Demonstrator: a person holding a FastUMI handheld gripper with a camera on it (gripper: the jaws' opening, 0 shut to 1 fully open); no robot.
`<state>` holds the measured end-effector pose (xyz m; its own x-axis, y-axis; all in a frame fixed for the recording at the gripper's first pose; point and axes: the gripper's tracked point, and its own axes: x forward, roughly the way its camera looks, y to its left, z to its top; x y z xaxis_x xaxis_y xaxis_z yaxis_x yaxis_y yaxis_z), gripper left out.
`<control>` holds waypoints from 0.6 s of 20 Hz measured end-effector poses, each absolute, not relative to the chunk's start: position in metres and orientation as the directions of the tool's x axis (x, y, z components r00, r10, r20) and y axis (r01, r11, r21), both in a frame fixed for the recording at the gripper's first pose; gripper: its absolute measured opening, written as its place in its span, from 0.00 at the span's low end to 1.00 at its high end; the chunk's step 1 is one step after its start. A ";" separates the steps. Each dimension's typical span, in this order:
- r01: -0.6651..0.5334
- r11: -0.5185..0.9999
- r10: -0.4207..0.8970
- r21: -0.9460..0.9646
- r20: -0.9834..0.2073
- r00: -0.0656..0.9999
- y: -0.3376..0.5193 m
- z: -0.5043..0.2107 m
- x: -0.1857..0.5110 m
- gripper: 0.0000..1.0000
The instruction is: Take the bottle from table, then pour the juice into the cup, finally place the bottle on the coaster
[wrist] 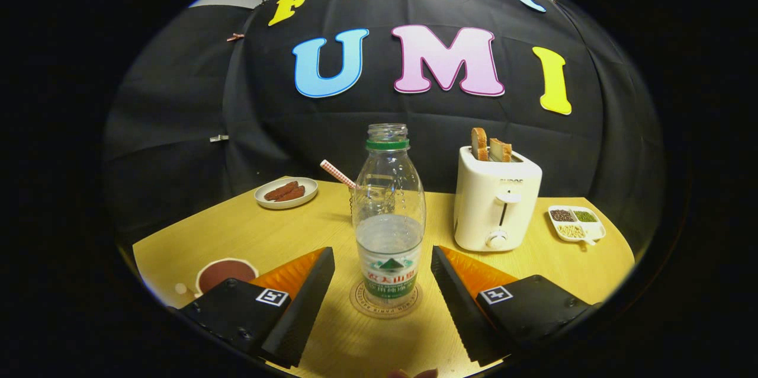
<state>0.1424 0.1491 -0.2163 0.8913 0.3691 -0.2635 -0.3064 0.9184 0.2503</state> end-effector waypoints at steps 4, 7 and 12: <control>-0.284 0.933 0.338 0.222 -0.257 0.905 0.125 -0.179 0.111 1.00; -0.253 0.947 0.297 0.198 -0.236 0.925 0.101 -0.140 0.094 1.00; -0.157 0.973 0.193 0.168 -0.225 0.955 0.049 -0.083 0.070 0.98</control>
<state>0.0701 0.0493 -0.0832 0.9551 0.1932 -0.2245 -0.1572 0.9731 0.1683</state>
